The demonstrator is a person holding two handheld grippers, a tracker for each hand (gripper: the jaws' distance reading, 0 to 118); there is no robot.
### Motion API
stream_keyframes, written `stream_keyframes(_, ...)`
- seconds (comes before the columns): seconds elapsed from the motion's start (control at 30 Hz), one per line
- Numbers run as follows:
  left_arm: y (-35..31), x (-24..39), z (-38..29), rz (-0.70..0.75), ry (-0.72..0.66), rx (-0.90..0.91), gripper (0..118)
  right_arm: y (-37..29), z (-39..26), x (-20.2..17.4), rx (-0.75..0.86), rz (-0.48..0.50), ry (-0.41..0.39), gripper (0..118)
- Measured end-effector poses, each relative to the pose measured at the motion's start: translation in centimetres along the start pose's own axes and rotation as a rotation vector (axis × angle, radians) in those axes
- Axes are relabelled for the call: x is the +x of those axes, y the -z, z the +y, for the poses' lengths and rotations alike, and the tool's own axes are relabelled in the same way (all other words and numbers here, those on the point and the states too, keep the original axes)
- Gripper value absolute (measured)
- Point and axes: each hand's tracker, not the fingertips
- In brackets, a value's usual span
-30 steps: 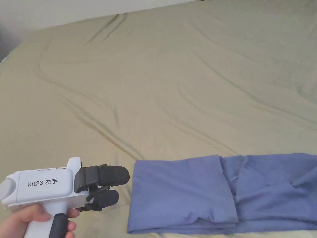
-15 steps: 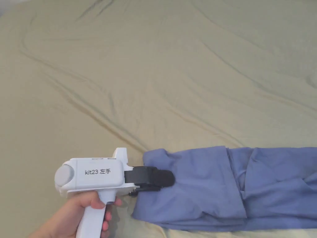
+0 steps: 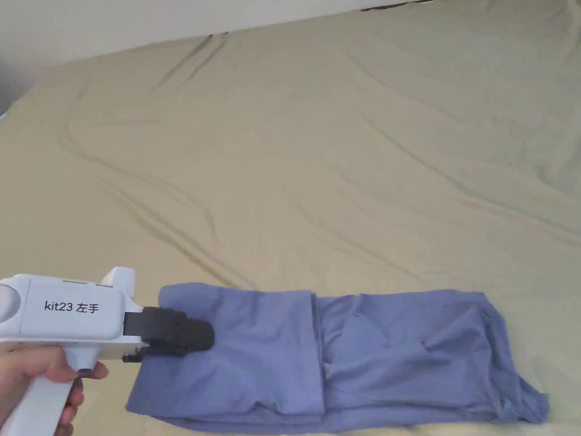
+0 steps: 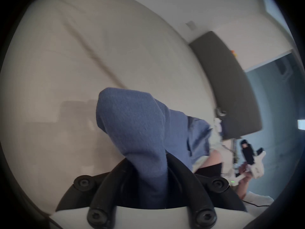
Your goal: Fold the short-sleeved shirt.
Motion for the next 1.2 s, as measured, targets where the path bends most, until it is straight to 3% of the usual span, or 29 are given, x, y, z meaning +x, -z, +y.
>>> stream_keyframes(0.13,-3.0,1.3,0.2,0.234,-0.009,-0.039,9,-1.0,0.1,-0.1,0.020,0.040,0.001,0)
stream_keyframes(0.23,-5.0,6.5,0.5,0.178,0.018,0.000,9,-1.6,0.1,0.0,0.031,0.063,0.017,0)
stream_keyframes(0.3,-4.9,11.3,0.3,0.201,0.109,-0.001,9,-2.0,0.1,0.2,0.042,0.082,0.032,0)
stream_keyframes(0.47,-0.5,21.2,-0.1,0.258,0.217,-0.060,9,-3.5,0.2,1.4,0.071,0.093,0.046,0)
stream_keyframes(0.67,8.9,26.1,0.4,0.249,0.239,-0.140,10,-5.8,-0.7,3.8,0.093,0.057,0.088,0)
stream_keyframes(0.7,10.4,26.3,0.3,0.241,0.235,-0.145,13,-6.1,-0.9,4.1,0.096,0.050,0.089,0)
stream_keyframes(0.83,16.0,26.7,-0.7,0.124,0.166,-0.196,84,-7.2,-1.8,5.4,0.093,-0.007,0.094,0)
stream_keyframes(0.9,15.8,26.8,-0.4,0.022,0.148,-0.133,85,-7.4,-2.1,6.0,0.085,-0.021,0.116,0)
stream_keyframes(0.93,15.1,27.2,-0.6,-0.038,0.125,-0.079,84,-7.3,-2.2,6.2,0.080,-0.029,0.131,0)
stream_keyframes(1.0,13.4,26.4,-0.1,-0.025,0.089,-0.057,66,-7.1,-2.4,6.5,0.073,-0.021,0.155,0)
stream_keyframes(1.03,12.6,26.0,-0.3,0.035,0.127,-0.052,58,-7.0,-2.4,6.4,0.068,-0.014,0.161,0)
stream_keyframes(1.07,11.5,26.7,-1.8,0.131,0.220,-0.041,58,-6.8,-2.4,6.2,0.065,-0.011,0.158,0)
stream_keyframes(1.1,11.3,26.4,-2.4,0.214,0.297,-0.026,37,-6.6,-2.4,6.0,0.061,-0.003,0.149,0)
stream_keyframes(1.13,12.4,26.9,-3.8,0.016,0.217,-0.052,0,-6.4,-2.5,5.7,0.056,0.005,0.133,0)
stream_keyframes(1.17,13.2,25.7,-4.4,0.102,0.227,-0.054,0,-6.2,-2.5,5.3,0.051,0.011,0.119,0)
stream_keyframes(1.2,14.0,25.4,-5.1,0.079,0.263,-0.093,0,-6.1,-2.6,5.0,0.046,0.017,0.110,0)
